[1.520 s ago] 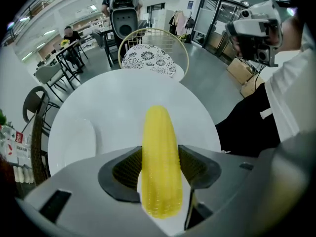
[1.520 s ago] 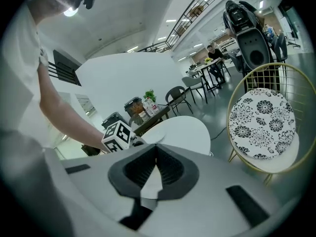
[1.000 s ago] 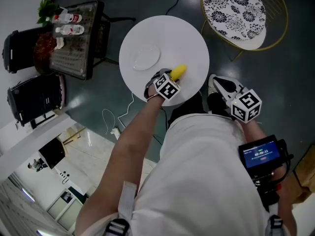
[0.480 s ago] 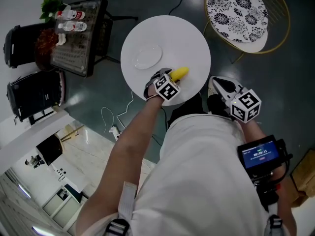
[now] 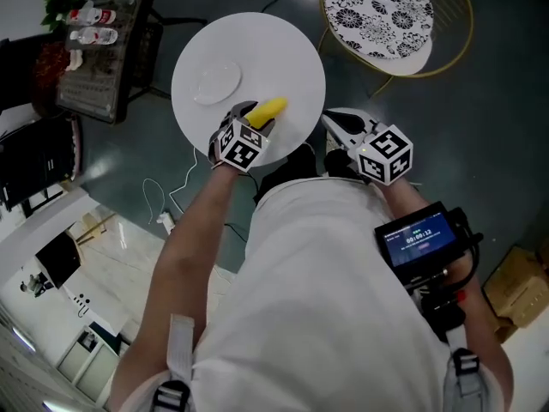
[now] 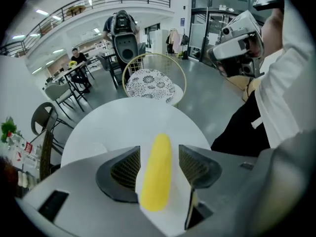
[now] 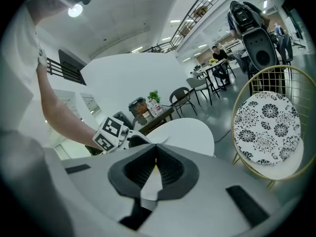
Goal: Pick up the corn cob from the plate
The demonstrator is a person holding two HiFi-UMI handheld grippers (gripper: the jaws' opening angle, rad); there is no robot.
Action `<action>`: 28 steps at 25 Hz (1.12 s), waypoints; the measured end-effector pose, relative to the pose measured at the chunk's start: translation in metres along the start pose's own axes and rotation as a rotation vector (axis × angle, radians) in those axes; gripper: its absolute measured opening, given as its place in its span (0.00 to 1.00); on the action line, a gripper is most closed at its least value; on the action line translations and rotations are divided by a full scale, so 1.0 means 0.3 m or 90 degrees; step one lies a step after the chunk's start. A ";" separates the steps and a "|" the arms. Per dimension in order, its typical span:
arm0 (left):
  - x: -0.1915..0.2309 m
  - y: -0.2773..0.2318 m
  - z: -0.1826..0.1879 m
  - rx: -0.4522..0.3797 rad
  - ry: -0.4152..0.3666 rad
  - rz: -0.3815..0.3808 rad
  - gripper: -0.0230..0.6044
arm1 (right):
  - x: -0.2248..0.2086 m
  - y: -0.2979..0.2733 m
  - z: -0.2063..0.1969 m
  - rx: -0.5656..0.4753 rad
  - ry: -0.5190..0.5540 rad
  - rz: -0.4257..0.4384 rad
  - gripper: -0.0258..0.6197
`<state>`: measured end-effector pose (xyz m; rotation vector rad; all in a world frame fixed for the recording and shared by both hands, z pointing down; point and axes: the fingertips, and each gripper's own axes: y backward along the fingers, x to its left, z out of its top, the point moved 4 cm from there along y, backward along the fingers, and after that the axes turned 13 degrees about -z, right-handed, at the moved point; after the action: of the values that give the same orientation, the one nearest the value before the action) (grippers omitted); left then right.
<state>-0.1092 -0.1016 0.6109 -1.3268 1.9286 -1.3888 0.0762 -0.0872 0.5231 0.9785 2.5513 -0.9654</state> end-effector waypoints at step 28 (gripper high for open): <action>-0.396 0.416 -0.097 -0.400 0.278 0.256 0.36 | 0.242 -0.042 0.062 0.000 0.152 0.199 0.05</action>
<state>-0.1334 0.0219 0.4897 -0.8055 2.8946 -0.9543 0.0135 -0.0699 0.4838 1.5172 2.4706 -0.8004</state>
